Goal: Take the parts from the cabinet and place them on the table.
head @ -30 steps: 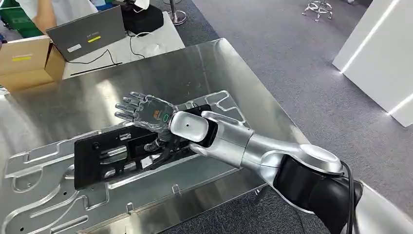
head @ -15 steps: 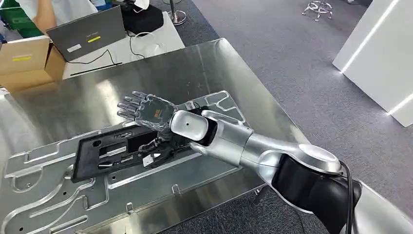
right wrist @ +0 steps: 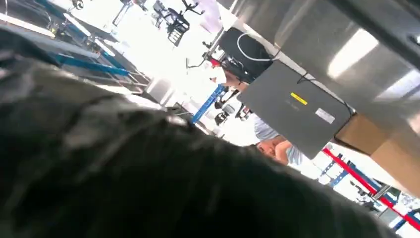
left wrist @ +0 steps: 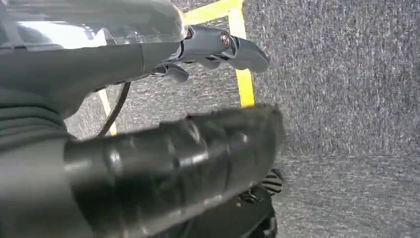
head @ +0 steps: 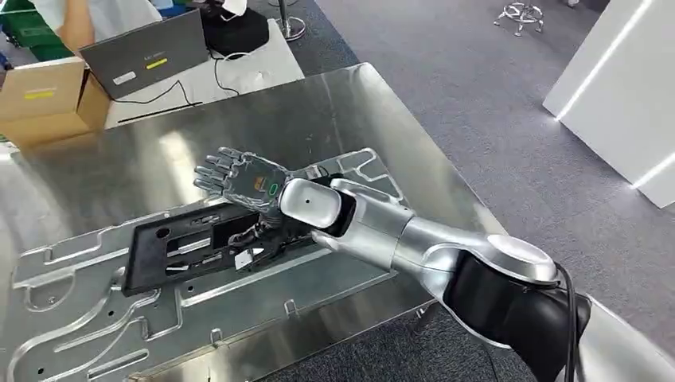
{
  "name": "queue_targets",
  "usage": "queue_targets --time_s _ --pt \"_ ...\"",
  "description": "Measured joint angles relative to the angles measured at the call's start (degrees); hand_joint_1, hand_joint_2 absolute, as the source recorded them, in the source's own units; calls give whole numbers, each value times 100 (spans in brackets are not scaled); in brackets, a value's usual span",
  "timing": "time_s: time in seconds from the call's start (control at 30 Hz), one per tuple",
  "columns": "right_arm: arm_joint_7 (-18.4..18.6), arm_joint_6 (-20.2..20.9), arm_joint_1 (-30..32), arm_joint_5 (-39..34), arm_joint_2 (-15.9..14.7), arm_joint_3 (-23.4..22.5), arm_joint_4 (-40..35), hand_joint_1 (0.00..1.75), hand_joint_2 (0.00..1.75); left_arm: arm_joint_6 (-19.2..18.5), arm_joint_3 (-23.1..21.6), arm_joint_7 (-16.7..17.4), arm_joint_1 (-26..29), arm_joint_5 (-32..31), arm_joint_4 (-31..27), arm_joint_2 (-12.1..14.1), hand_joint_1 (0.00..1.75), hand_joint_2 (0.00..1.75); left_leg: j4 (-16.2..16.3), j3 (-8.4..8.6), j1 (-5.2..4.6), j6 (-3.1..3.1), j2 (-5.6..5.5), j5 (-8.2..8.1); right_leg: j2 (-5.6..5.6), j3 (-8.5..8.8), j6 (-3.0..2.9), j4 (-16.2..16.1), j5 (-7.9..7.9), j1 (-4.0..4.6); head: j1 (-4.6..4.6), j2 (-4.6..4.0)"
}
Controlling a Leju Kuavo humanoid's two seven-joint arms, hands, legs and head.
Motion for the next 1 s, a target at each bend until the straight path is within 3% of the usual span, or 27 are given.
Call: queue_targets --time_s 0.07,0.1,0.13,0.17,0.23,0.27,0.3,0.33,0.37,0.43,0.47,0.5,0.57,0.6,0.63,0.67,0.7,0.73,0.77,0.8,0.83,0.87,0.93,0.97,1.0 --pt "-9 0 17 2 -7 -2 22 0 0 -2 2 11 5 0 0 -2 0 0 23 -66 8 2 7 21 3 -279 58 791 -470 -51 -2 0" --pt "-15 0 43 2 -11 0 31 0 0 -2 2 13 7 0 0 -4 0 0 54 -111 16 -8 9 28 2 -403 99 1169 -621 -87 -2 -2" --pt "-19 0 62 2 -22 0 44 0 0 -2 2 15 8 2 0 -9 0 0 97 -160 33 -22 9 36 0 -427 143 1325 -629 -128 -2 0" --pt "-20 0 68 2 -28 0 55 0 0 -2 4 15 9 2 0 -9 0 0 146 -211 58 -42 9 42 -3 -314 192 1197 -502 -174 0 -2" --pt "-22 0 55 2 -31 -2 66 0 0 -2 7 15 11 2 0 -11 0 0 288 -319 138 -133 8 23 -19 214 309 357 -114 -280 -2 -2" --pt "-22 -2 48 2 -31 -4 66 0 0 -2 7 15 4 2 -2 -9 0 0 380 -380 149 -202 6 3 -23 416 399 -66 -173 -318 0 -2" --pt "-28 -2 50 2 -28 -7 63 0 0 11 15 18 6 7 -35 44 0 0 408 -442 132 -274 -21 21 50 386 341 78 -145 -238 0 0" --pt "-29 -2 51 2 -35 -7 66 0 0 11 17 17 13 7 -35 20 0 0 433 -459 111 -314 -38 34 79 265 225 171 -56 -245 -5 0" --pt "-28 -2 50 2 -37 -9 70 0 0 11 20 18 7 7 -35 13 0 0 477 -488 106 -348 -46 59 79 271 185 75 -127 -271 -2 -2" --pt "-31 -4 63 2 -29 -9 68 0 0 11 20 22 47 2 -35 0 0 0 415 -539 146 -441 -56 156 84 169 35 129 -68 -211 -2 -2" --pt "-31 -2 64 2 -26 -9 70 0 0 9 22 24 60 2 -33 -17 0 0 482 -603 189 -464 -53 68 67 95 -85 91 16 -214 -5 -2" --pt "-33 -4 66 2 -20 -9 70 0 0 11 26 26 65 2 -33 -17 0 0 631 -686 182 -436 -41 -204 69 38 -122 73 77 -190 -9 0" --pt "-33 -2 68 2 -20 -9 70 0 0 9 26 26 70 2 -33 -17 0 0 1413 -891 131 -372 -48 -963 67 -105 -197 47 217 -137 -9 0" --pt "-33 -2 72 2 -20 -9 70 0 0 9 26 22 64 2 -33 -17 0 0 1809 -960 98 -343 -54 -1190 67 -177 -219 44 279 -100 -7 0" --pt "-39 0 80 2 -22 -9 70 0 0 9 26 20 59 0 -33 -17 0 0 2094 -970 64 -307 -55 -1259 66 -253 -235 45 338 -61 -7 -2" --pt "-48 0 87 2 -24 -9 72 0 0 9 26 20 60 0 -33 -17 0 0 2161 -865 21 -254 -56 -1142 66 -332 -246 47 402 -26 -7 0" --pt "-52 0 89 2 -26 -9 72 0 0 9 26 17 61 0 -33 -17 0 0 2019 -669 -23 -192 -57 -933 66 -403 -254 48 463 2 -9 0" --pt "-57 0 88 2 -28 -9 70 0 0 7 26 17 59 -2 -33 -17 0 0 1707 -384 -68 -128 -59 -719 67 -458 -256 46 523 29 -7 0" --pt "-57 0 85 2 -28 -9 70 0 0 7 26 15 50 0 -33 -15 0 0 1292 -42 -117 -47 -69 -631 68 -497 -257 43 575 45 -7 0" --pt "-59 -2 82 2 -26 -11 63 0 0 7 28 15 33 -2 -50 13 0 0 786 325 -180 66 -82 -808 61 -507 -252 46 628 29 -5 0" --pt "-63 -2 77 2 -33 -18 59 0 0 7 28 11 25 -4 -55 11 0 0 376 544 -205 93 -82 -909 64 -517 -222 38 677 58 -7 0" --pt "-63 -2 75 2 -33 -20 59 0 0 9 31 11 12 -4 -55 15 0 0 380 490 -224 58 -87 -879 49 -501 -185 -15 750 36 -7 0" --pt "-63 -2 75 2 -31 -20 57 0 0 9 33 11 4 -4 -55 15 0 0 306 449 -246 96 -87 -742 50 -489 -117 -143 920 12 -13 -2" --pt "-63 0 79 2 -57 -20 66 0 0 9 33 13 4 -4 -55 7 0 0 195 420 -175 110 -66 -597 51 -517 -92 -169 928 36 -15 -2" --pt "-63 0 76 2 -66 -20 63 0 0 9 33 15 -3 -4 -55 4 0 0 154 380 -173 110 -31 -487 46 -570 -63 -110 688 19 -11 -2"
